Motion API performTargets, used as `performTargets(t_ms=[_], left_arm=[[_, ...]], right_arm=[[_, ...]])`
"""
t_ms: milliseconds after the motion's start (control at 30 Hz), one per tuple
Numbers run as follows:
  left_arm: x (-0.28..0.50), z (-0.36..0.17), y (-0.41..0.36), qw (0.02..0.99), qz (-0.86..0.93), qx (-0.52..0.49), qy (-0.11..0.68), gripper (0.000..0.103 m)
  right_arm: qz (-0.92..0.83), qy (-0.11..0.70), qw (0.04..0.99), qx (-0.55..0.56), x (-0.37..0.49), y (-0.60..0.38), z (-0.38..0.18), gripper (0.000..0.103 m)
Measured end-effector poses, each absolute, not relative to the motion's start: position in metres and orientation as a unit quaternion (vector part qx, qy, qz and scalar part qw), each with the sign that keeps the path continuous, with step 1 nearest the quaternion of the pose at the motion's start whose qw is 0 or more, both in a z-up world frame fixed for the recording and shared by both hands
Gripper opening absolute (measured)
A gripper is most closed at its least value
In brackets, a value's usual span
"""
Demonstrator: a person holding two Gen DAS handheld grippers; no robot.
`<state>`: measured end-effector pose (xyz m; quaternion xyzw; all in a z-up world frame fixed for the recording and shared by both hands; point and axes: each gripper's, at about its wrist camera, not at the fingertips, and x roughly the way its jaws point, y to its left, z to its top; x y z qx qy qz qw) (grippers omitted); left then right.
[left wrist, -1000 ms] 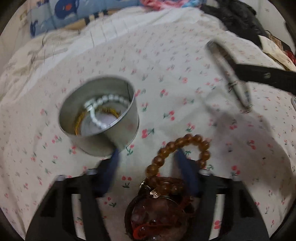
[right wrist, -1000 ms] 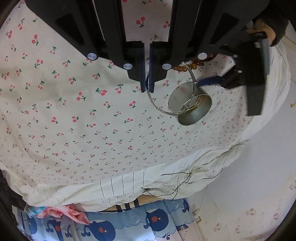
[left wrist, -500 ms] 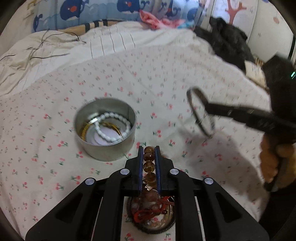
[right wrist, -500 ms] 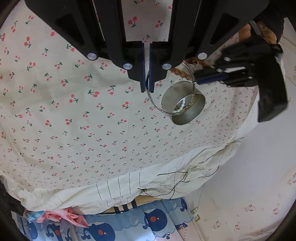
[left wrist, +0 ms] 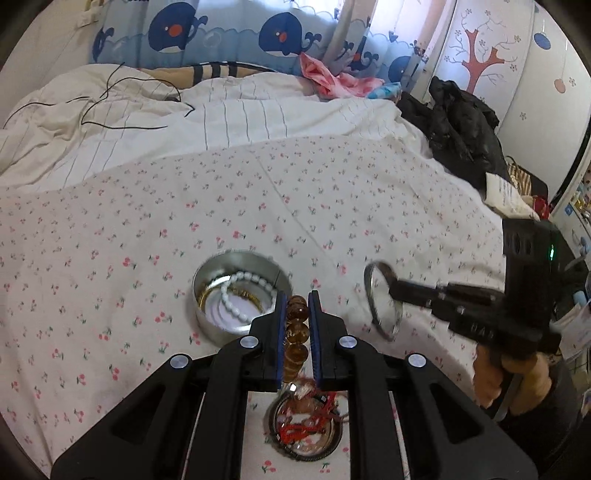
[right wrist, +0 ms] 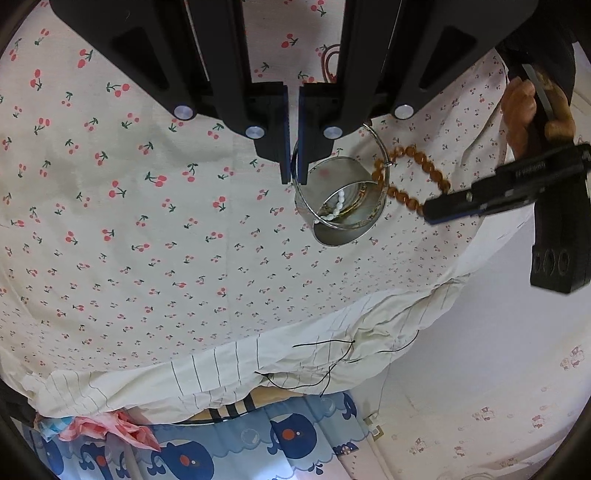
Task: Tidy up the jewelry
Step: 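Drop the amber bracelet and silver bangle into the tin, opening both grippers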
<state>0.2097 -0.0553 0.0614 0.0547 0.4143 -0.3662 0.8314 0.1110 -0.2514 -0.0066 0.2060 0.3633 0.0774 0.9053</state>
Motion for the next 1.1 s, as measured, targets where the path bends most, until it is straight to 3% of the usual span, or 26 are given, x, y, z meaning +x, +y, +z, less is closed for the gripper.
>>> performTargets(t_ms=[267, 567, 633, 700, 767, 800, 867, 1100], left_arm=[[0.240, 0.054, -0.073, 0.837, -0.345, 0.035, 0.424, 0.010], [0.286, -0.014, -0.081, 0.830, -0.254, 0.060, 0.493, 0.011], [0.289, -0.019, -0.077, 0.832, -0.235, 0.065, 0.498, 0.016], [0.287, -0.015, -0.070, 0.837, -0.233, 0.060, 0.491, 0.033], [0.283, -0.006, -0.064, 0.839, -0.242, 0.049, 0.484, 0.041], [0.277, 0.002, -0.059, 0.848, -0.234, 0.050, 0.472, 0.057], [0.265, 0.015, -0.044, 0.866, -0.224, 0.048, 0.445, 0.071], [0.234, 0.016, 0.025, 0.889, -0.182, -0.015, 0.421, 0.072]], right_arm=[[0.078, 0.361, 0.905, 0.210, 0.111, -0.254, -0.006, 0.004], [0.077, 0.365, 0.905, 0.202, 0.113, -0.251, -0.008, 0.004], [0.077, 0.367, 0.905, 0.199, 0.114, -0.249, -0.009, 0.004], [0.076, 0.370, 0.906, 0.192, 0.116, -0.246, -0.010, 0.004], [0.075, 0.373, 0.906, 0.187, 0.118, -0.242, -0.012, 0.004], [0.073, 0.373, 0.907, 0.180, 0.119, -0.240, -0.012, 0.004], [0.068, 0.373, 0.912, 0.159, 0.122, -0.231, -0.009, 0.004], [0.067, 0.377, 0.919, 0.099, 0.160, -0.191, 0.000, 0.004]])
